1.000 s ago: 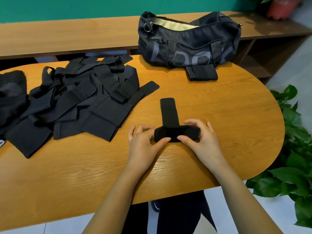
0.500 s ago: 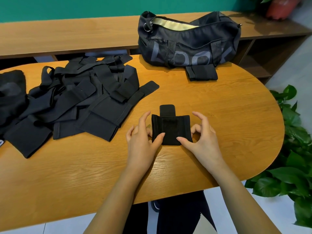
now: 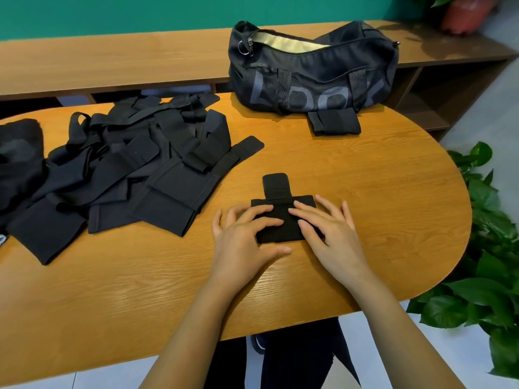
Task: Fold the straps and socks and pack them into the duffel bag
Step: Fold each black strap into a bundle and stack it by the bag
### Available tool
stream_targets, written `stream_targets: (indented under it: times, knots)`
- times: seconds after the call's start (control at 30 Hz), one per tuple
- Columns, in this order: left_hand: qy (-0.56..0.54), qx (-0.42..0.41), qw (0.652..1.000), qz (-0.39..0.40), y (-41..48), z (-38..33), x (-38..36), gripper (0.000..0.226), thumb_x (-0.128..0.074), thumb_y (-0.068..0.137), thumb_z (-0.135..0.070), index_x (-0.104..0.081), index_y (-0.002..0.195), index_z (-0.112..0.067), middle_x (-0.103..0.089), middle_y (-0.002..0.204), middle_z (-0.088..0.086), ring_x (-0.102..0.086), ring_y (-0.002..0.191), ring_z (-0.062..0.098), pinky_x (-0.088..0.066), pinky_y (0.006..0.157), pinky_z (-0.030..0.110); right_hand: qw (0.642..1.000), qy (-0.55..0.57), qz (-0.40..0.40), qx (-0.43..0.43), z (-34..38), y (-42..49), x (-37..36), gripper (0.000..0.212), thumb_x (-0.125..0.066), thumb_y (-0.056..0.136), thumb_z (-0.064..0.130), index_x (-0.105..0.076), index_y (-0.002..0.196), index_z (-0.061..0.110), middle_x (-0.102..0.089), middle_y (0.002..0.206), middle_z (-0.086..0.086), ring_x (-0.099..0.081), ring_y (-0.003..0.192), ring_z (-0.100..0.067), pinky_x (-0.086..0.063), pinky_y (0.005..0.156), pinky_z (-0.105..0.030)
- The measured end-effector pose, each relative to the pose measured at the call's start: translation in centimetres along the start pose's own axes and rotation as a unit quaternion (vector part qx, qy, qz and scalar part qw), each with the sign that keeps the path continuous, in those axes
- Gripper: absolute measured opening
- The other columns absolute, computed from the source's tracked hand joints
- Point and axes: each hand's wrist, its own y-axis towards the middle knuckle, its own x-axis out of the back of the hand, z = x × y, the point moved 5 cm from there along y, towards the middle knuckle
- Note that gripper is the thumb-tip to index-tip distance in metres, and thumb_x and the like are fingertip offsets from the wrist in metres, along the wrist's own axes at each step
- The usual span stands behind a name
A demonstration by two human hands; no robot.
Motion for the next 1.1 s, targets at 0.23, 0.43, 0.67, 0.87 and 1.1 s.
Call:
stream_targets:
  times: [0.23,0.43,0.67,0.87,1.1]
  knots:
    - [-0.028,0.01,0.999,-0.016,-0.01,-0.37,0.31,0.051,-0.038,0.079,-0.068,-0.068,0.111,-0.043,-0.053,0.133,-0.024,-0.029,0.133,0.007,-0.001,0.116,0.046,0.999,0.031,0.017,-0.01,-0.12,-0.09,0.04,0.048,-0.036,0.082,0.074,-0.055,0.121,0.052,-0.044,0.138,0.03,-0.019,0.143,-0.002,0.004,0.12,-0.048]
    - [-0.048,0.019,0.998,-0.037,0.02,-0.02,0.43,0.037,-0.044,0.084,-0.061,-0.072,0.099,-0.042,-0.058,0.122,-0.023,-0.037,0.126,0.007,-0.006,0.115,0.045,1.0,0.027,-0.003,0.009,-0.39,0.01,0.03,0.04,-0.047,0.074,0.074,-0.063,0.104,0.053,-0.05,0.131,0.031,-0.026,0.14,-0.007,-0.003,0.119,-0.052]
    - [-0.032,0.001,0.999,-0.036,-0.02,-0.02,0.3,0.052,-0.048,0.073,-0.073,-0.073,0.104,-0.04,-0.056,0.119,-0.025,-0.037,0.123,0.007,-0.009,0.114,0.048,0.997,0.07,-0.018,-0.002,-0.53,0.14,0.14,0.027,-0.047,0.079,0.066,-0.064,0.092,0.049,-0.055,0.12,0.031,-0.033,0.135,-0.008,-0.007,0.117,-0.053]
    - [-0.046,0.009,0.998,-0.048,0.14,0.17,0.22,0.05,-0.044,0.078,-0.07,-0.075,0.099,-0.036,-0.057,0.111,-0.026,-0.041,0.119,0.007,-0.01,0.114,0.048,0.996,0.081,-0.024,-0.002,-0.35,0.21,0.35,0.027,-0.05,0.077,0.068,-0.065,0.091,0.05,-0.055,0.117,0.036,-0.035,0.132,-0.007,-0.015,0.114,-0.057]
    - [-0.057,0.012,0.997,-0.049,0.13,0.22,0.3,0.052,-0.04,0.079,-0.071,-0.074,0.097,-0.036,-0.056,0.106,-0.026,-0.04,0.116,0.003,-0.01,0.114,0.045,0.998,0.061,-0.023,0.003,-0.2,0.16,0.44,0.042,-0.053,0.071,0.073,-0.068,0.102,0.048,-0.051,0.125,0.038,-0.029,0.133,-0.003,-0.019,0.112,-0.057]
